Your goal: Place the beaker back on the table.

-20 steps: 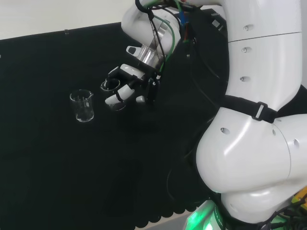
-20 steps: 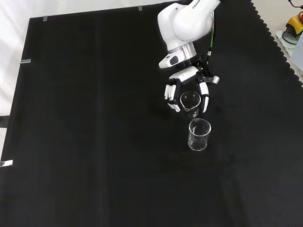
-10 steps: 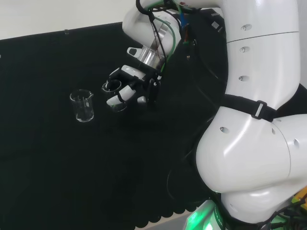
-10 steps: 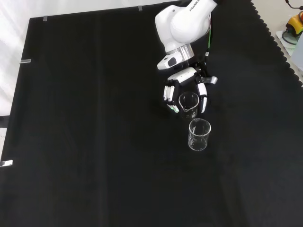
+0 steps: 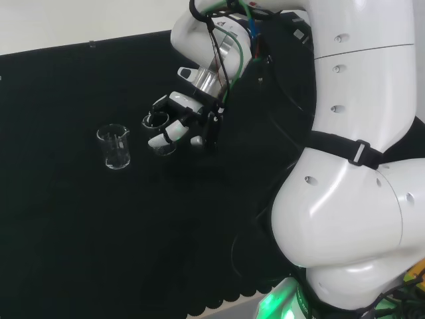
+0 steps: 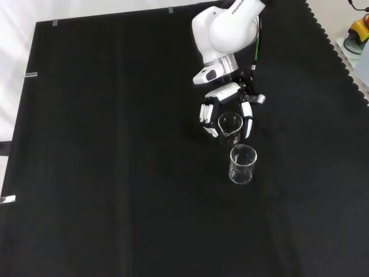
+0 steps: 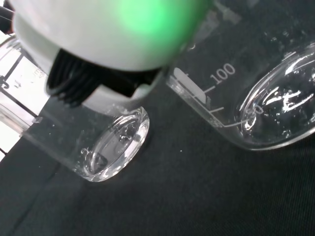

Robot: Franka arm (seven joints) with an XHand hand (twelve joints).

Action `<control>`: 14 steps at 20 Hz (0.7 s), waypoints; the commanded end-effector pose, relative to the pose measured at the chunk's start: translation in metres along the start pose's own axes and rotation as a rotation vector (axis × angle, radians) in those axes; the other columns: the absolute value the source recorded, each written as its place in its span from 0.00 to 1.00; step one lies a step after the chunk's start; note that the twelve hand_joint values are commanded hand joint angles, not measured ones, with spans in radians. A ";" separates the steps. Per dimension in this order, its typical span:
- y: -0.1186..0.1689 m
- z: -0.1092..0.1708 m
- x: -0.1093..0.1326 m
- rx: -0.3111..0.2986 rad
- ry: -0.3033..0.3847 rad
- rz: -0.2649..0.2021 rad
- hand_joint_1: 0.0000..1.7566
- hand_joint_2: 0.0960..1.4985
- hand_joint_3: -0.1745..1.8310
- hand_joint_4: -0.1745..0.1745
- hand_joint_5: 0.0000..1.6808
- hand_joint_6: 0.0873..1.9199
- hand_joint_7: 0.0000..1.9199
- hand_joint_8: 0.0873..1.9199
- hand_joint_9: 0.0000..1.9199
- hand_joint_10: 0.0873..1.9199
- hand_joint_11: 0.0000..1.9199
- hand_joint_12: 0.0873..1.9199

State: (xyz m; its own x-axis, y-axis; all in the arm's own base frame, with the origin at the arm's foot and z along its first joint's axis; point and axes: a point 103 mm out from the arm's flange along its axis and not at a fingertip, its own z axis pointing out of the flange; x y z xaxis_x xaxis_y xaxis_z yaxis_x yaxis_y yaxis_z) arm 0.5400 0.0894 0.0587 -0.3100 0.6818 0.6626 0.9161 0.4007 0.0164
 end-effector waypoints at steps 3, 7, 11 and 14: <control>0.000 0.003 -0.003 0.011 -0.005 0.006 0.82 0.26 0.56 0.00 0.75 0.39 0.77 0.17 0.68 0.42 0.49 0.42; 0.002 0.003 -0.002 0.022 -0.009 0.004 0.82 0.27 0.55 0.00 0.74 0.40 0.76 0.19 0.67 0.42 0.48 0.42; 0.002 0.002 -0.003 0.024 -0.032 0.000 0.82 0.28 0.55 0.00 0.73 0.43 0.73 0.25 0.66 0.42 0.48 0.42; 0.001 0.001 -0.002 0.027 -0.060 -0.009 0.82 0.30 0.54 0.00 0.71 0.47 0.69 0.32 0.65 0.44 0.46 0.43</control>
State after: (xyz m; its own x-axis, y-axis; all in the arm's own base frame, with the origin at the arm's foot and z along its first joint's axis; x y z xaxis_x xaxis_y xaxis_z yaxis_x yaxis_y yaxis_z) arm 0.5423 0.0901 0.0555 -0.3206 0.6999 0.6383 0.9091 0.4167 -0.0003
